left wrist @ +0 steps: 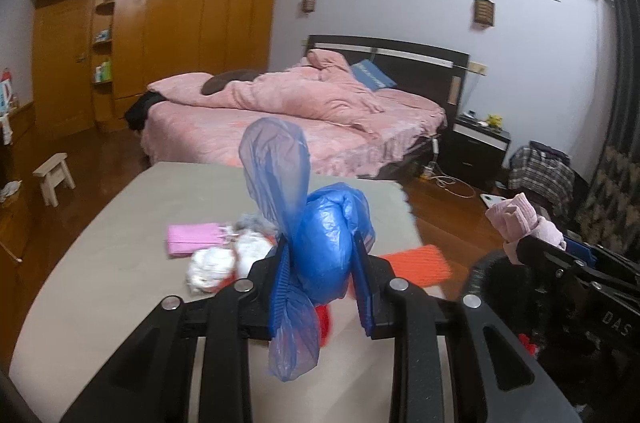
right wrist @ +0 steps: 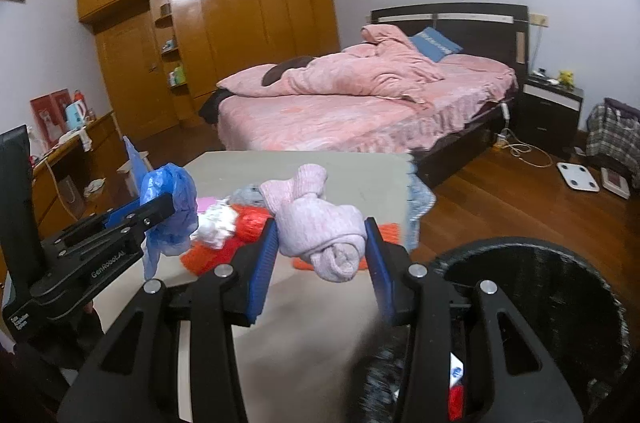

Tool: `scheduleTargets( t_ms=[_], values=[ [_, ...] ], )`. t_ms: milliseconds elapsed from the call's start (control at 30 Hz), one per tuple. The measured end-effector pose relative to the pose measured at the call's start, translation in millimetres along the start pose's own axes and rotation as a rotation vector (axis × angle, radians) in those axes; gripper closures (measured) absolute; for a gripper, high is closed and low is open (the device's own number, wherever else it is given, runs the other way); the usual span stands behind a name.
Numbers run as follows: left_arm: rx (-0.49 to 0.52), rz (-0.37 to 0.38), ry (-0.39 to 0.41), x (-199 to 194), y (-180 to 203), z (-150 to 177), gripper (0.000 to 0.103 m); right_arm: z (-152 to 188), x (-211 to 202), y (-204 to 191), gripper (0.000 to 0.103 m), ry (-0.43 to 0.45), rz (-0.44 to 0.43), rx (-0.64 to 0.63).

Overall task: Collect trash
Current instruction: 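Move the blue bag and pink cloth over the bin and release both, then return both grippers to the remaining trash on the table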

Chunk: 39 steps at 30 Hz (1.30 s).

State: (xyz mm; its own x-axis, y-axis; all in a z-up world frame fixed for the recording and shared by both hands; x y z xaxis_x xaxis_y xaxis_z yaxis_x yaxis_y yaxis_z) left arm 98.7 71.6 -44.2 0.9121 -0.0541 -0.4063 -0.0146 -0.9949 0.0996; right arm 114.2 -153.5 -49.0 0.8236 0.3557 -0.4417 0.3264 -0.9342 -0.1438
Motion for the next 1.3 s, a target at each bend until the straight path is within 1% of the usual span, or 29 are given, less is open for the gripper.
scheduleTargets(
  t_ms=[300,633,867,1033,1067,1133,1167,1200,1233,1300],
  values=[
    [0.035,0.114,-0.021,6,56,4,0.074,19,-32,56,0.061,-0.007,0.124,0.039],
    [0.072,0.269,-0.047,11,127,15,0.074,42,-61,116,0.061,-0.023,0.273,0.08],
    [0.109,0.369,-0.07,18,177,25,0.074,53,-78,151,0.061,-0.025,0.349,0.108],
    [0.134,0.43,-0.101,23,202,36,0.073,64,-87,169,0.058,-0.032,0.385,0.13],
    [0.139,0.439,-0.107,25,206,37,0.072,66,-88,171,0.058,-0.033,0.392,0.134],
    [0.15,0.465,-0.12,27,211,41,0.064,69,-89,175,0.058,-0.035,0.403,0.14],
    [0.153,0.467,-0.121,27,211,42,0.055,69,-89,177,0.056,-0.035,0.407,0.144],
    [0.153,0.465,-0.118,27,210,43,0.049,71,-90,178,0.052,-0.033,0.413,0.148],
    [0.151,0.465,-0.117,26,211,44,0.047,72,-91,179,0.046,-0.028,0.419,0.151],
    [0.141,0.454,-0.121,27,207,44,0.043,72,-93,180,0.039,-0.02,0.426,0.155]
  ],
)
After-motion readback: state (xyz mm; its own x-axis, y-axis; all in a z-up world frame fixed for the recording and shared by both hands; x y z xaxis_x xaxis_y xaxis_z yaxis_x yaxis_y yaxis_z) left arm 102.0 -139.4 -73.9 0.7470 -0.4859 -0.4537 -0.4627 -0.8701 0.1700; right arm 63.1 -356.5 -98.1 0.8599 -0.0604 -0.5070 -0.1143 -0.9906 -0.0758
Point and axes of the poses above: each gripper's, at about its wrist camera, not at the fingertips, and x roughly the way its jaws point, y to its right, z to its underside, the point moved 1 cm from there along x, roughly the way its jaws point, and after that the axes turned 4 degrees about y, right-handed, at the moved point
